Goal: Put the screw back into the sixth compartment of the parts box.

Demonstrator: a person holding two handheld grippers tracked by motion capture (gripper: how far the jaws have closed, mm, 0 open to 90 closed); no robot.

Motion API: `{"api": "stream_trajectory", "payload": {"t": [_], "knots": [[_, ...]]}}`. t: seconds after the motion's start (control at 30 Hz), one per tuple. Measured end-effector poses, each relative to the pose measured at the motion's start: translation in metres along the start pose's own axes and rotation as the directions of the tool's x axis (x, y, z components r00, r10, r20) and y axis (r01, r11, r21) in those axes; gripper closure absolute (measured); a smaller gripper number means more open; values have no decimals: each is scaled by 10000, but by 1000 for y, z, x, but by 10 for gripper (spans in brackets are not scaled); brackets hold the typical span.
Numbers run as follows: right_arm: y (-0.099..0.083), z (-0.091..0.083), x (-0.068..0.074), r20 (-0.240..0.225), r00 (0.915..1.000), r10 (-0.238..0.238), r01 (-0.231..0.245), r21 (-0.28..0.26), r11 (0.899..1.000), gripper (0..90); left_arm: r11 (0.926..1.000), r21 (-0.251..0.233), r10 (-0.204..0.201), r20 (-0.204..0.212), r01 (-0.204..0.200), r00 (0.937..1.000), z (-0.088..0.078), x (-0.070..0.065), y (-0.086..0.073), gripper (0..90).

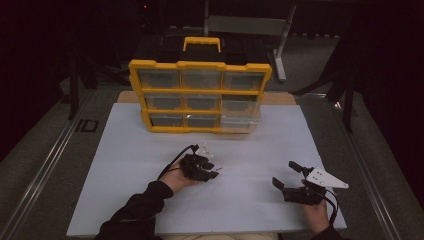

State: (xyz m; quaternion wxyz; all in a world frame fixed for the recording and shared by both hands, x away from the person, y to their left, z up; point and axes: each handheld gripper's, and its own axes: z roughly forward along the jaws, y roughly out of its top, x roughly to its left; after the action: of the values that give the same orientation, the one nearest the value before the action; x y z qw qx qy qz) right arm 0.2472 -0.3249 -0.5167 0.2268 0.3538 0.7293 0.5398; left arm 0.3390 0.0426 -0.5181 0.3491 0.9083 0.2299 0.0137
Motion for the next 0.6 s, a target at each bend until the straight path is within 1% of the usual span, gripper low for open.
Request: {"api": "stream_trajectory", "payload": {"t": [0.03,0.07,0.1,0.13,0.2,0.27,0.37,0.43,0.47,0.5,0.57,0.6], "knots": [[0,0,0,10,10000,-21,21,-9,10000,105,10000,20,-34,-58,34,10000,1,1,0,666],[0,-1,0,12,10000,0,0,-18,10000,105,10000,-9,-1,37,1,10000,2,2,-1,681],[0,-1,0,12,10000,0,0,-18,10000,105,10000,-9,-1,37,1,10000,2,2,-1,696],[0,0,0,28,10000,6,-6,8,10000,106,10000,9,11,-63,-11,10000,2,2,-1,707],[0,0,0,26,10000,17,-17,24,10000,105,10000,63,47,1,-47,10000,4,2,-1,713],[0,0,0,19,10000,13,-13,30,10000,105,9996,267,70,-85,-68,9999,7,3,-1,717],[0,0,0,29,10000,9,-9,27,10000,106,9997,238,27,-42,-26,10000,11,3,-2,755],[0,0,0,33,10000,12,-12,13,10000,106,9991,414,113,-33,-111,9999,13,2,-3,761],[0,0,0,36,10000,9,-9,14,10000,105,9990,428,133,-76,-129,9999,14,3,-3,777],[0,0,0,27,10000,11,-11,17,10000,105,9991,431,29,-20,-28,10000,13,4,-3,778],[0,0,0,18,10000,6,-6,21,10000,105,9989,465,9,-55,-6,10000,13,4,-3,788],[0,0,0,13,10000,16,-16,17,10000,105,9987,500,67,-54,-64,10000,13,4,-2,803]]}}
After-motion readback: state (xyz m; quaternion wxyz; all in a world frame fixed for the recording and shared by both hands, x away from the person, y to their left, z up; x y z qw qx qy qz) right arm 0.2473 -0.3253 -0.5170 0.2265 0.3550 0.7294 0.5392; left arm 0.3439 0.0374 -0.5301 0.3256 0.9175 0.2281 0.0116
